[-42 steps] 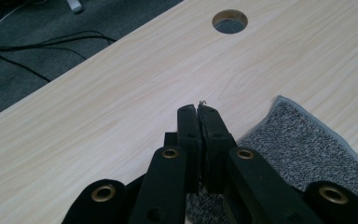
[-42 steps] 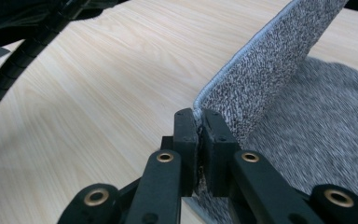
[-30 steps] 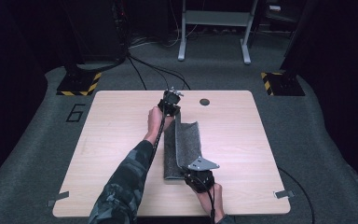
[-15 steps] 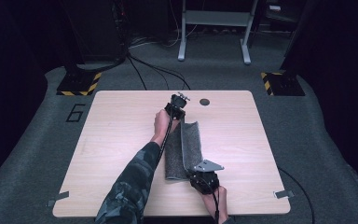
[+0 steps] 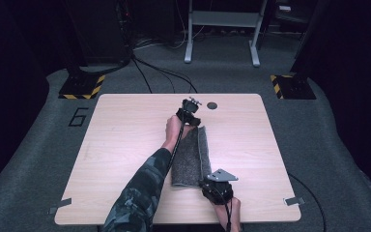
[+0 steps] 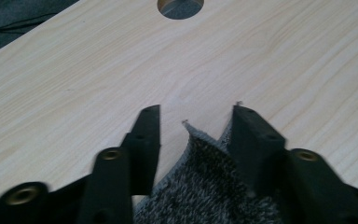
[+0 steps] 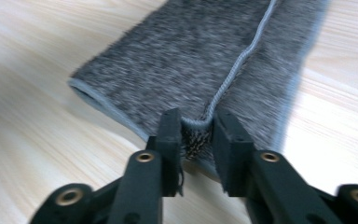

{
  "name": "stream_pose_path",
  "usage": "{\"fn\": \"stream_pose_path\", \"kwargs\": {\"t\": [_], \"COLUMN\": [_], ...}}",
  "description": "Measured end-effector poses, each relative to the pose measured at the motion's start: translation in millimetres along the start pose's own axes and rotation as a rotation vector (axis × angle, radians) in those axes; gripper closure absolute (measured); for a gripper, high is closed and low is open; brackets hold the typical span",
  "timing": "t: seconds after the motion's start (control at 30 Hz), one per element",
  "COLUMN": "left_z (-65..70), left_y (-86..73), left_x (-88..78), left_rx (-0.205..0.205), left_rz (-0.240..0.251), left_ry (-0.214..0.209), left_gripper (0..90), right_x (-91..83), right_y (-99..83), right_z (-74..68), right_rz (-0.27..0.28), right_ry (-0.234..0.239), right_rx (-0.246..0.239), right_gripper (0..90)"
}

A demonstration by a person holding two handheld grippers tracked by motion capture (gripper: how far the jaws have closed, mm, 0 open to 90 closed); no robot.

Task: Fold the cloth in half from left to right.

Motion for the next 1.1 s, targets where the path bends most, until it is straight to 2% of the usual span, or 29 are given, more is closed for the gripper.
{"fn": "stream_pose_path", "kwargs": {"t": [0.13, 0.2, 0.3, 0.37, 0.43, 0.53, 0.67, 0.77, 0.93, 1.0, 1.03, 1.1], "left_z": [-1.0, -2.4, -4.3, -5.5, -6.4, -4.4, 2.7, 9.4, 22.7, 25.6, 26.3, 24.2], "left_y": [1.1, 0.6, -2.4, -6.4, -11.4, -18.5, -23.1, -27.7, -35.0, -37.9, -39.7, -39.4], "left_x": [-3.5, -6.2, -10.1, -12.0, -11.0, -6.8, -1.1, 5.4, 18.5, 22.5, 24.2, 22.1], "left_rx": [-0.039, -0.045, -0.044, -0.047, -0.045, -0.035, -0.033, -0.023, 0.009, 0.021, 0.029, 0.034], "left_rz": [0.014, 0.02, 0.027, 0.023, 0.013, -0.012, -0.019, -0.04, -0.073, -0.085, -0.09, -0.082], "left_ry": [-0.022, -0.035, -0.039, -0.043, -0.045, -0.051, -0.062, -0.063, -0.057, -0.043, -0.039, -0.035], "left_gripper": [34.2, 29.1, 25.9, 24.6, 24.2, 24.7, 24.7, 24.8, 25.3, 25.2, 25.1, 21.3], "right_x": [-10.2, -14.2, -18.7, -20.7, -20.6, -16.3, -7.4, -2.9, -17.2, -19.1, -17.8, -8.5], "right_y": [-6.2, -9.5, -13.3, -13.5, -11.2, -5.5, 0.3, 0.9, 11.6, 15.1, 15.6, 10.0], "right_z": [11.2, 17.8, 25.7, 29.1, 32.7, 33.6, 31.8, 31.5, 33.2, 35.0, 36.7, 41.7], "right_rz": [-0.006, -0.011, -0.015, -0.006, -0.004, 0.001, -0.015, -0.04, 0.032, 0.038, 0.029, -0.048], "right_ry": [-0.047, -0.072, -0.084, -0.081, -0.08, -0.064, -0.054, -0.074, -0.093, -0.092, -0.093, -0.095], "right_rx": [0.025, 0.034, 0.049, 0.069, 0.059, 0.073, 0.043, 0.027, 0.038, 0.031, 0.029, 0.01], "right_gripper": [67.6, 65.2, 60.0, 54.9, 50.9, 49.7, 51.7, 48.9, 43.7, 40.7, 39.9, 38.4]}}
Point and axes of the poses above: each handheld gripper's, and its own axes: x roughly forward along the jaws, y roughly out of its top, z roughly to its right, the point moved 10 cm from there along x, roughly forward along the jaws, and after that the axes turned 10 degrees about y, right-handed, at the moved point
